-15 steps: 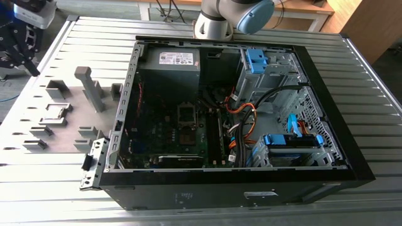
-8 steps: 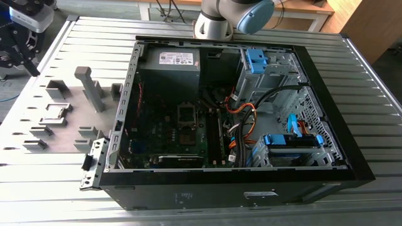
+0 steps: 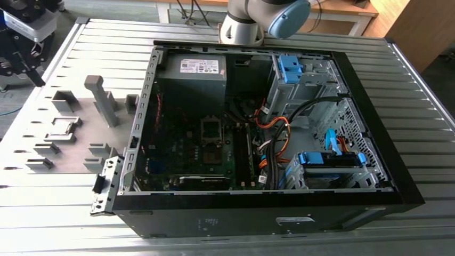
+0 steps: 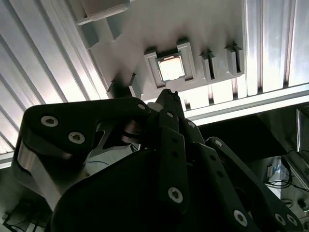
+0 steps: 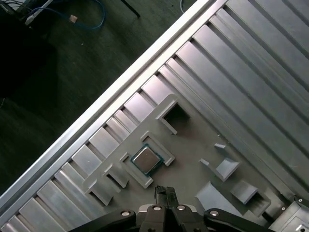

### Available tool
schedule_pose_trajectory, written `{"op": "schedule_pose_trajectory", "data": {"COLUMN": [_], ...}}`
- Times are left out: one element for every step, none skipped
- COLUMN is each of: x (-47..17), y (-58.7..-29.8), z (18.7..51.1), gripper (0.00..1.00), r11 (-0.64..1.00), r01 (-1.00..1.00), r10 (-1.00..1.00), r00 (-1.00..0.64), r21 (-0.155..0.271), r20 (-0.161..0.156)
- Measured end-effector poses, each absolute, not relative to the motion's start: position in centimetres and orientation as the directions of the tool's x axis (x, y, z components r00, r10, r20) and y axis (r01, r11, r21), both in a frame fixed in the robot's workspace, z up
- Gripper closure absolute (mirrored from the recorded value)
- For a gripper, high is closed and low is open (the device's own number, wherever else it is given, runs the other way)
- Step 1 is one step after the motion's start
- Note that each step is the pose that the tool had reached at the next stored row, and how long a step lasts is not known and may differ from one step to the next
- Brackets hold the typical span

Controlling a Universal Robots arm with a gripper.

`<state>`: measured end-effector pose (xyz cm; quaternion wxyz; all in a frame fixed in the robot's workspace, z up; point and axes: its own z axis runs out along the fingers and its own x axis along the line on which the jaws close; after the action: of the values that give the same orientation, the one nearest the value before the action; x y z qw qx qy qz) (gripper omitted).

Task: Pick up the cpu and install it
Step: 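Pick up the cpu and move it towards the insertion slot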

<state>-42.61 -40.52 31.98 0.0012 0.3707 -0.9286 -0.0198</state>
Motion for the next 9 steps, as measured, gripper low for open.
{"op": "schedule_pose_trajectory", "data": {"x": [-42.61, -42.61, -42.61, -42.61, -42.61, -42.61, -42.61, -42.61, -42.61], "y": [-40.52, -40.52, -40.52, -40.52, -40.52, -40.52, -40.51, -40.51, -40.51], "z": [31.98, 31.98, 31.98, 31.97, 31.97, 31.97, 31.97, 31.96, 31.96], "gripper": [0.89, 0.89, 0.89, 0.89, 0.89, 0.89, 0.89, 0.89, 0.89], "r11": [0.736, 0.749, 0.761, 0.773, 0.784, 0.795, 0.806, 0.817, 0.827], "r01": [-0.676, -0.661, -0.647, -0.634, -0.62, -0.605, -0.591, -0.575, -0.56], "r10": [-0.676, -0.661, -0.647, -0.634, -0.62, -0.605, -0.591, -0.575, -0.56], "r00": [-0.737, -0.75, -0.762, -0.774, -0.785, -0.796, -0.807, -0.818, -0.828], "r21": [0.038, 0.038, 0.038, 0.038, 0.038, 0.038, 0.038, 0.038, 0.038], "r20": [-0.013, -0.012, -0.012, -0.013, -0.012, -0.013, -0.013, -0.012, -0.013]}}
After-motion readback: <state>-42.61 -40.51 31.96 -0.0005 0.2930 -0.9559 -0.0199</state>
